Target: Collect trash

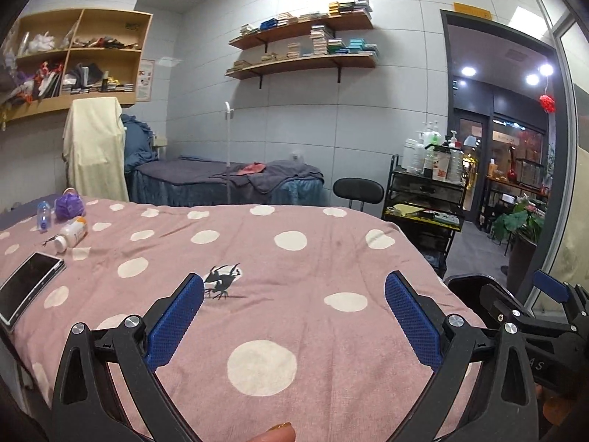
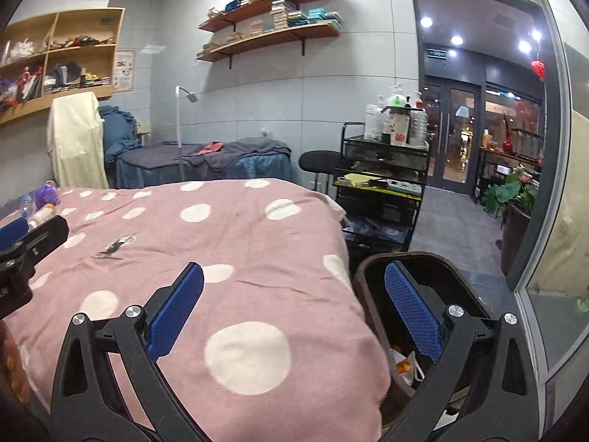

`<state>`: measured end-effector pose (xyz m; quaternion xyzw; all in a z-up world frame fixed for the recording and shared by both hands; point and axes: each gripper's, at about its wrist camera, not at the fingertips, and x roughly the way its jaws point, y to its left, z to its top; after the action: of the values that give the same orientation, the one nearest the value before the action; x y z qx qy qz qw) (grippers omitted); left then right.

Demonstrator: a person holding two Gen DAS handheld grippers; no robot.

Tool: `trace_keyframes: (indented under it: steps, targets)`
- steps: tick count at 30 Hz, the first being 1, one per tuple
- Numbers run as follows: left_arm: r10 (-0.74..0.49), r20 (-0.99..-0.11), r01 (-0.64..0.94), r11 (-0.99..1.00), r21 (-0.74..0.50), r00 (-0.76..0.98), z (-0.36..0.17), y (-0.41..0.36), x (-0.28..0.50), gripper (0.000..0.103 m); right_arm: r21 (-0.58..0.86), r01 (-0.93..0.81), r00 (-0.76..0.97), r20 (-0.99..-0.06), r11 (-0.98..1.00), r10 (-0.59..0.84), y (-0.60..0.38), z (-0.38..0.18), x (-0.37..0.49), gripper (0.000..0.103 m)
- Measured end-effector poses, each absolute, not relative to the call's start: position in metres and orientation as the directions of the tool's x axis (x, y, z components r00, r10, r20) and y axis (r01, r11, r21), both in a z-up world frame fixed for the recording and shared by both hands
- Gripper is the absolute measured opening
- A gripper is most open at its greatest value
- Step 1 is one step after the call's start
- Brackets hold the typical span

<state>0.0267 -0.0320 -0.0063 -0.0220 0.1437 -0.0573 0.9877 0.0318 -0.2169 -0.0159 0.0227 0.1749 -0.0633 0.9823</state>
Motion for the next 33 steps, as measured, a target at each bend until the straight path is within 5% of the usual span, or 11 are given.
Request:
trace_keyframes:
  steps: [11, 33]
  targets:
    - [-0.047, -0.246, 0.025, 0.996, -0.090, 0.968, -0.004, -0.007, 0.008, 0.097, 0.066, 0.016, 0.949, -0.316, 0.998, 0.006, -0.189, -0.014, 0.008, 0.097]
    - [-0.038, -0.231, 0.020, 0.997, -0.077, 0.972, -0.002, -0.008, 0.005, 0.097, 0.083, 0.028, 0.953, -0.302, 0.996, -0.001, -0.196, -0.011, 0.005, 0.097]
